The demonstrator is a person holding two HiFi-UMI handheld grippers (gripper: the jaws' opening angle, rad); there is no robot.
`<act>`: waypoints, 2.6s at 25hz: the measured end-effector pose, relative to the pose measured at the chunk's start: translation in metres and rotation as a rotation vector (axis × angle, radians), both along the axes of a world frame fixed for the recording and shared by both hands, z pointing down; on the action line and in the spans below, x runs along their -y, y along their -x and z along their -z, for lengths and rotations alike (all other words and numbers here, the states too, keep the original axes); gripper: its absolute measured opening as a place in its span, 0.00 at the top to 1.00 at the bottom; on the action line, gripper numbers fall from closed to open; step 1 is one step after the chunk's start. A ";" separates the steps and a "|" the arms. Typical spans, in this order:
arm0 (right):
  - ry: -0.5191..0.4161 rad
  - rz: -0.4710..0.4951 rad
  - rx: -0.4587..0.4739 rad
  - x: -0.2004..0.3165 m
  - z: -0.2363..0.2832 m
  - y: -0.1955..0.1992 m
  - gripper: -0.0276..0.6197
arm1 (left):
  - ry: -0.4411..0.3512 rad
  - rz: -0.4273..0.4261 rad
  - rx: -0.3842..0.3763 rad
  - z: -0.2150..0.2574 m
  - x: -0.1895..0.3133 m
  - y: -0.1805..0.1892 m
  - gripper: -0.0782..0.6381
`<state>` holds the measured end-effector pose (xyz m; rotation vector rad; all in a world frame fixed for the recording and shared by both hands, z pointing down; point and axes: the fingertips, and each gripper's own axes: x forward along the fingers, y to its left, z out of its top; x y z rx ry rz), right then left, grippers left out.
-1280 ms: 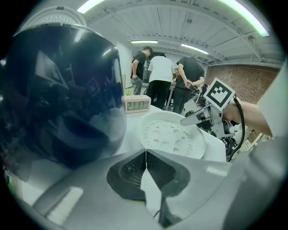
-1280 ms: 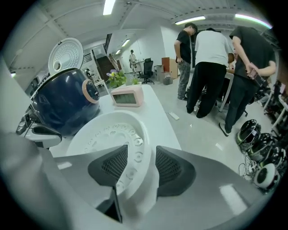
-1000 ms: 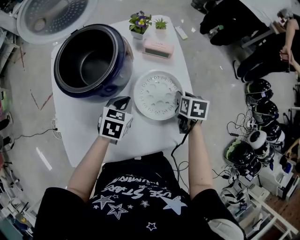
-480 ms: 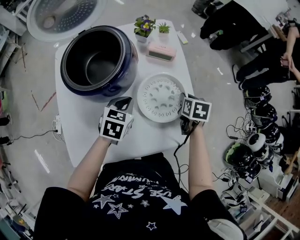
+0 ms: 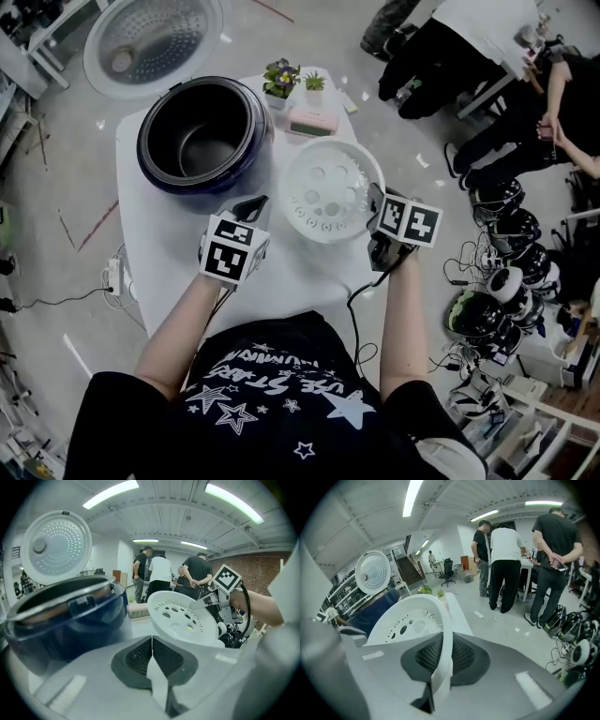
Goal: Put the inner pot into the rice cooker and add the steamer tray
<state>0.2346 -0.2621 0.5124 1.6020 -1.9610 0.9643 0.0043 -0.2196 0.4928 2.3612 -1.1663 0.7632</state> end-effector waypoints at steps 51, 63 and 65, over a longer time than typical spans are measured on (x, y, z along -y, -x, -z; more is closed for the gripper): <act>-0.156 0.611 0.069 0.142 0.122 0.302 0.88 | -0.306 0.537 -0.017 0.124 0.009 0.242 0.88; -0.131 0.638 -0.040 0.152 0.097 0.312 0.87 | -0.260 0.537 -0.013 0.106 0.017 0.245 0.88; -0.131 0.632 -0.053 0.152 0.095 0.311 0.87 | -0.255 0.535 -0.014 0.104 0.018 0.244 0.88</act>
